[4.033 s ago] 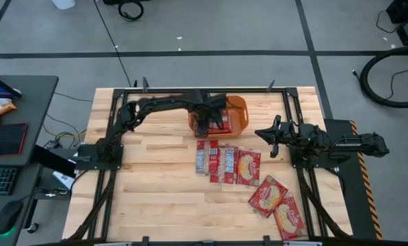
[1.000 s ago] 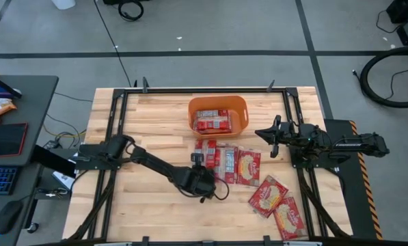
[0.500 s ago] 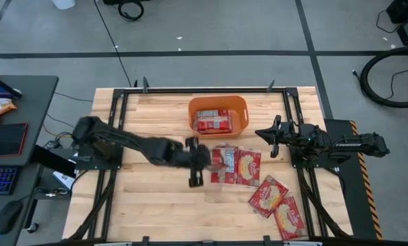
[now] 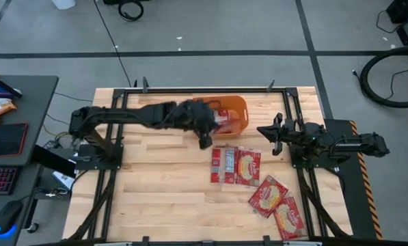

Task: Sort popcorn bags into baskets
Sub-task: Put the red popcorn bag into the orange bin

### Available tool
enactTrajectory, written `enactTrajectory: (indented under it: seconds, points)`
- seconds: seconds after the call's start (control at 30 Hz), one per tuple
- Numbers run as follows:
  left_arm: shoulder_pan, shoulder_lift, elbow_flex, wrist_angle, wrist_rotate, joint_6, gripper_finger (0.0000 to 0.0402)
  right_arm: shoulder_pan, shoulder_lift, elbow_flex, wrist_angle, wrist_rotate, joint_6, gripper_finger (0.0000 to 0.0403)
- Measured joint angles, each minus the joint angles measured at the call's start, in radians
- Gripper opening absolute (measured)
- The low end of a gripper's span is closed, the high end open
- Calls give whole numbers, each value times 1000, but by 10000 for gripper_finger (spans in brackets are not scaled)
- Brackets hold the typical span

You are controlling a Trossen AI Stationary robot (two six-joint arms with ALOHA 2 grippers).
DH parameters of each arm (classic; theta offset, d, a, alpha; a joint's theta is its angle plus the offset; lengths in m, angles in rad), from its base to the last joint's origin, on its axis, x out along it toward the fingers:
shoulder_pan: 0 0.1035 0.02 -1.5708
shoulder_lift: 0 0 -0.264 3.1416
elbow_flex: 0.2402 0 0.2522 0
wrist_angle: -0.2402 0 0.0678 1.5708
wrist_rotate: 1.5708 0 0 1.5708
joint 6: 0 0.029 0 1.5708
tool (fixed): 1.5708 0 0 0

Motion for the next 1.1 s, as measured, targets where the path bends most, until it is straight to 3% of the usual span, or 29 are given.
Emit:
enactTrajectory:
  seconds: [0.4, 0.57, 0.73, 0.93, 1.1]
  points:
    - [214, 151, 0, 176, 245, -107, 5, 0, 1, 0, 53, -19, 86, 17]
    - [253, 209, 1, 246, 268, -176, 5, 0, 1, 0, 52, -21, 95, 17]
    - [276, 257, 0, 149, 259, -239, 15, 1, 1, 0, 19, -91, 113, 17]
    - [291, 256, 1, -64, 102, -256, 28, 19, 9, 0, -5, -135, 154, 17]
    - [281, 256, 1, -172, 76, -230, 54, 35, 10, 0, -24, -157, 142, 17]
